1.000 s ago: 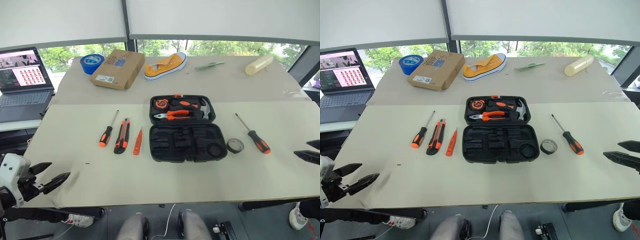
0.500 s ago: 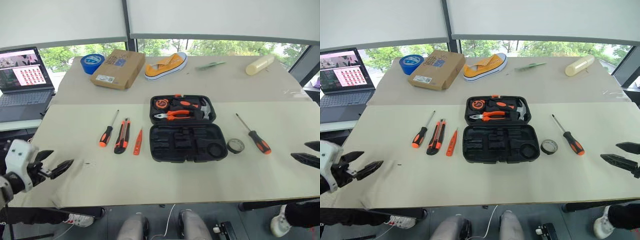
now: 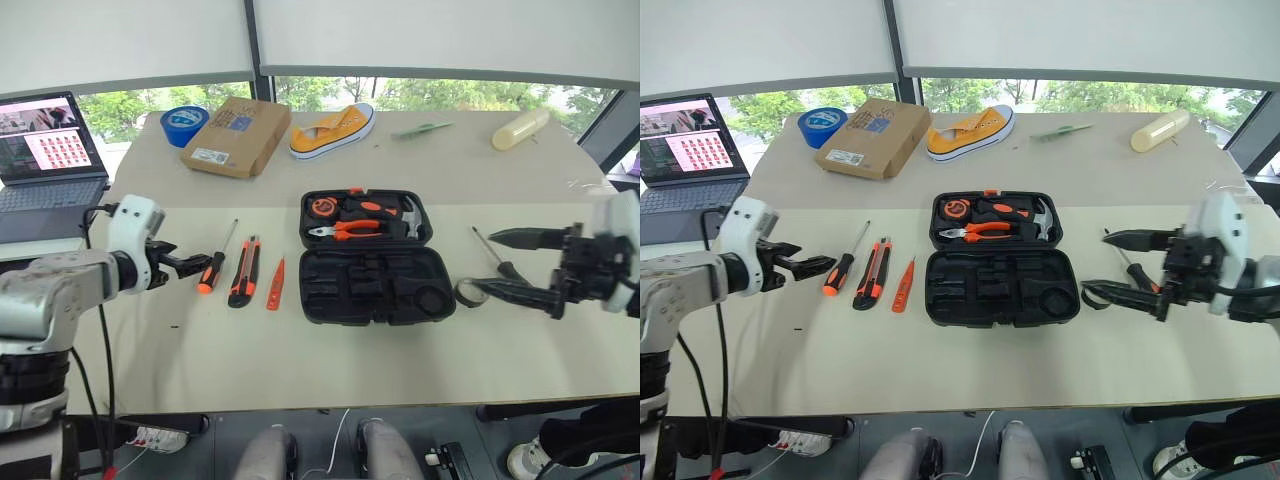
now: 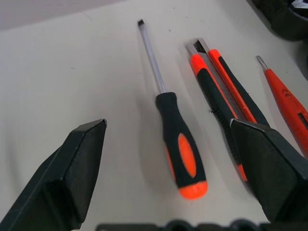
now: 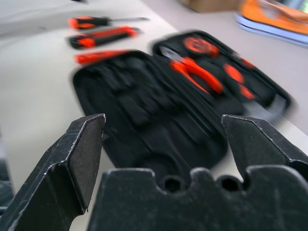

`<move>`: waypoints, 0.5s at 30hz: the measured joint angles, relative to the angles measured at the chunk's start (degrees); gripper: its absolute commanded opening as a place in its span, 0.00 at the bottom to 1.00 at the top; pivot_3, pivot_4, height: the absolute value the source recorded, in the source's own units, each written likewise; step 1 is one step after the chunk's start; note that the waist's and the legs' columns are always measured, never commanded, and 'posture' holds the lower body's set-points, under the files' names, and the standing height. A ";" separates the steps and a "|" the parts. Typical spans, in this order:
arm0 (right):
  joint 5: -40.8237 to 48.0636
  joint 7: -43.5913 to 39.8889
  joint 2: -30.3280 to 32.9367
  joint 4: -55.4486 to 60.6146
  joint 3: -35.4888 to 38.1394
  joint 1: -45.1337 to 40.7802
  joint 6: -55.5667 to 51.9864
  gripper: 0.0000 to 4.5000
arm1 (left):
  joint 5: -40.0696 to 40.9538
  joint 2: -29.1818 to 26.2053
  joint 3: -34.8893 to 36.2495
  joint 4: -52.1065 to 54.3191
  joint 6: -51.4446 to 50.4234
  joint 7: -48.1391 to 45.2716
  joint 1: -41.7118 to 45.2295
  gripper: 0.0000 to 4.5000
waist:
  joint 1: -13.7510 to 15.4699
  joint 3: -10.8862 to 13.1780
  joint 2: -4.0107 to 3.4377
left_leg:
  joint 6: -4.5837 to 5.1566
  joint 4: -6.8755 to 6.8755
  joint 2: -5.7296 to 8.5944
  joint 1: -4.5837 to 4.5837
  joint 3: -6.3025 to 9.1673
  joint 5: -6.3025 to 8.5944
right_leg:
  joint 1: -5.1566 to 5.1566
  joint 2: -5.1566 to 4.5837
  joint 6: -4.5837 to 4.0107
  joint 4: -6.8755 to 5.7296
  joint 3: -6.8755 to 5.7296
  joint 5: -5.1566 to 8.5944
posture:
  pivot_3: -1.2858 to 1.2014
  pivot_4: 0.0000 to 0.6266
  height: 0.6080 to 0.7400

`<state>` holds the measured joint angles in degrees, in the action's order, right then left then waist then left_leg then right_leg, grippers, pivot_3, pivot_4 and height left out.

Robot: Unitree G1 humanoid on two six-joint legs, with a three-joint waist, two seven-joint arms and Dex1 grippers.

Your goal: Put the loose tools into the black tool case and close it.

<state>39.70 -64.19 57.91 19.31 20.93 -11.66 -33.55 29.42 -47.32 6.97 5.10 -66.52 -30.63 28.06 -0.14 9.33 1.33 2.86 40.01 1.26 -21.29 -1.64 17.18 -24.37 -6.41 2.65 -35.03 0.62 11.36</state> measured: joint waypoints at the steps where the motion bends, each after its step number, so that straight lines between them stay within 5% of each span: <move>1: 0.14 1.02 -0.64 1.04 -0.89 -1.22 -0.63 1.00 | -0.88 0.12 -1.93 -1.40 -0.02 0.27 0.89 0.98 | 0.01 0.02 0.04 | 0.00 0.01 0.00 -0.04 0.00 0.00 | -0.02 0.01 0.00 0.00 0.00 0.00 | 0.52 0.24 0.96; 7: 1.37 5.55 -3.58 4.41 -5.15 -5.49 -2.14 1.00 | -6.86 1.57 -8.55 -6.50 2.53 1.02 3.24 0.98 | 0.35 0.03 0.04 | -0.05 0.02 0.04 -0.09 0.03 -0.04 | -0.05 -0.04 0.01 0.02 -0.01 0.00 | 0.52 0.24 0.96; 10: 1.41 5.93 -3.61 5.10 -6.05 -5.52 -2.16 1.00 | -8.90 2.17 -9.52 -8.29 5.00 1.07 3.64 0.83 | 0.71 0.02 0.04 | 0.06 0.05 0.05 -0.06 0.04 0.03 | -0.01 -0.05 0.01 0.04 -0.01 0.00 | 0.52 0.24 0.96; 15: 0.78 6.97 -3.60 5.08 -6.57 -5.30 -2.12 1.00 | -9.89 2.82 -9.51 -9.78 7.33 0.81 3.60 0.42 | 0.75 0.02 0.03 | 0.09 0.05 0.03 0.03 0.05 0.04 | -0.01 -0.03 0.00 0.00 0.00 0.00 | 0.52 0.24 0.96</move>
<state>40.48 -57.22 54.31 24.39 14.36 -16.96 -35.68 19.53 -44.50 -2.55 -4.67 -59.19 -29.82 31.66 0.61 9.35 1.36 2.96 40.06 1.28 -21.27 -1.59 17.22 -24.38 -6.44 2.65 -35.03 0.62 11.36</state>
